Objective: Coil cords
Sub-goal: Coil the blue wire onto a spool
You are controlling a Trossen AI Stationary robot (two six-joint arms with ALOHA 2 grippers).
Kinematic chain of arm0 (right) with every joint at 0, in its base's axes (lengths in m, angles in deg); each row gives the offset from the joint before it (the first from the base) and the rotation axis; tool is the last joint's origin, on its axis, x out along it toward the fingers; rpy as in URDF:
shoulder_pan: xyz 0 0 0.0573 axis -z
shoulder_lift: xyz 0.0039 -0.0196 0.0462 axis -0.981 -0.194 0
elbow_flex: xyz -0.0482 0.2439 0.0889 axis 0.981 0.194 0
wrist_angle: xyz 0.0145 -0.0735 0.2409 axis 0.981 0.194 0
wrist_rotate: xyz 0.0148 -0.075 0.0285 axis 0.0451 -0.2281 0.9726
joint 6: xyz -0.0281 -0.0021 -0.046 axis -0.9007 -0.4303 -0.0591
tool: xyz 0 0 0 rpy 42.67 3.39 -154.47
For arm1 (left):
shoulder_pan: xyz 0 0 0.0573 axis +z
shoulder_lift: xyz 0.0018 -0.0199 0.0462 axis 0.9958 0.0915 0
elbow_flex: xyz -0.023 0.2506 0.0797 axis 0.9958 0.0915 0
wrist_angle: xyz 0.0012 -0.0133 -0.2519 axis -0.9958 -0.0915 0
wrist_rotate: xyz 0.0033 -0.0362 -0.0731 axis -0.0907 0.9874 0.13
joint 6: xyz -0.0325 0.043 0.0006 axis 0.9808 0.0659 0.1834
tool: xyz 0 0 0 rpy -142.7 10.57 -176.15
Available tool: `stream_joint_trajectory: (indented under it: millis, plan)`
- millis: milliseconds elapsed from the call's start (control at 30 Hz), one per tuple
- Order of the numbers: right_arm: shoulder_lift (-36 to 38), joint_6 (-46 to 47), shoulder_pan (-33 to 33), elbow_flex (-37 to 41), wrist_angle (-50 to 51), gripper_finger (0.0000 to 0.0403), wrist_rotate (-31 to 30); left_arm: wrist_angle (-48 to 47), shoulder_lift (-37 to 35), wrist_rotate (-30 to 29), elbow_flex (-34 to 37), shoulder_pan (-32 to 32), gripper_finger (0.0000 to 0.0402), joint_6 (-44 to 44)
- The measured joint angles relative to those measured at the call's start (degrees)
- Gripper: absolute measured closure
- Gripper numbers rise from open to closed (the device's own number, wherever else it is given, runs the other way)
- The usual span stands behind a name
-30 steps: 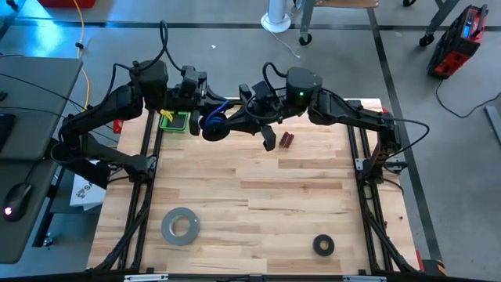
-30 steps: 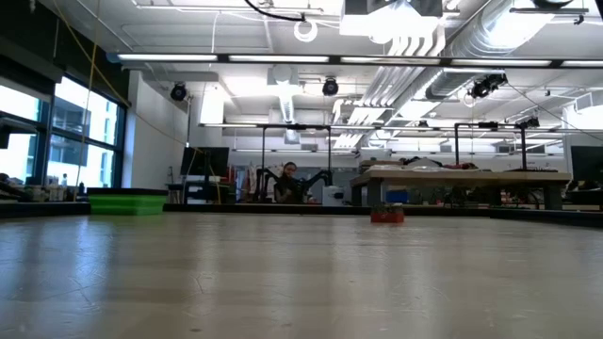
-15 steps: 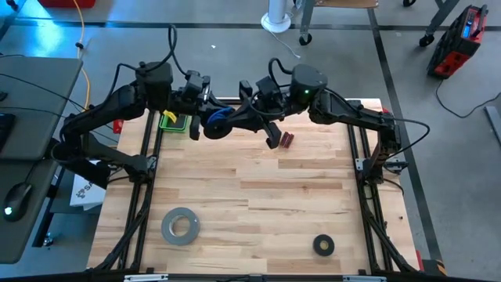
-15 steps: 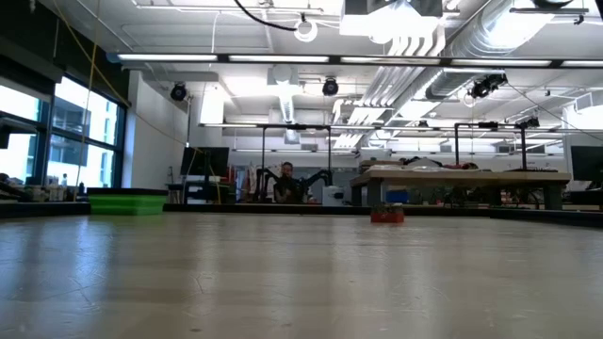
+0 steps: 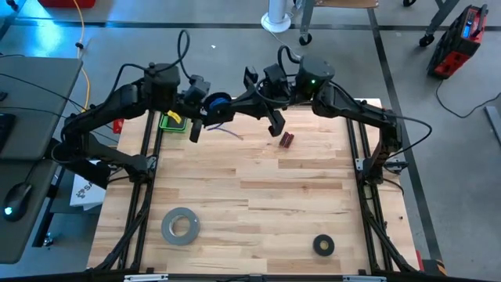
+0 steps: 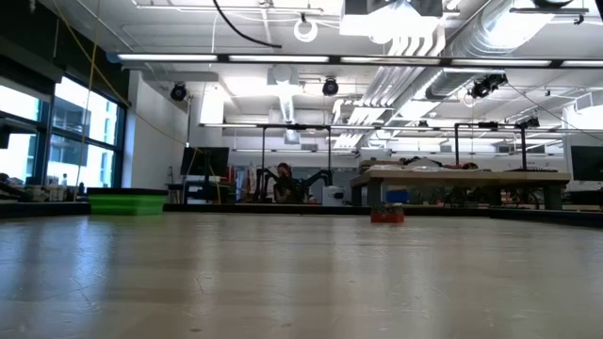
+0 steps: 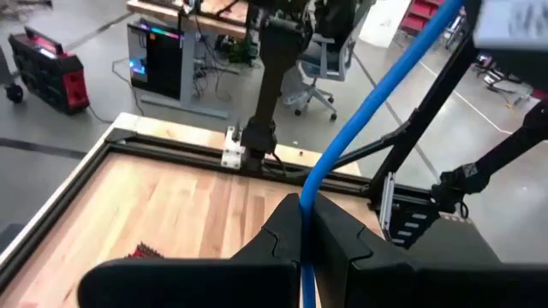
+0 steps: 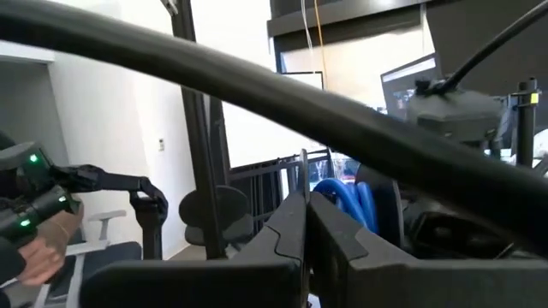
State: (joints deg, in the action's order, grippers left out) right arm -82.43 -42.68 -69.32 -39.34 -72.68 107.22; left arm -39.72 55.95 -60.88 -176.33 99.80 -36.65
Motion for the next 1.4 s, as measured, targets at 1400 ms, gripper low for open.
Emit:
stream_joint_trajectory:
  millis: [1400]
  plan:
    - [5.13,-10.21,8.86,0.01,10.31,0.0403,1.11,-3.12,-2.12,-3.85,-0.04,1.97,0.0371,1.95]
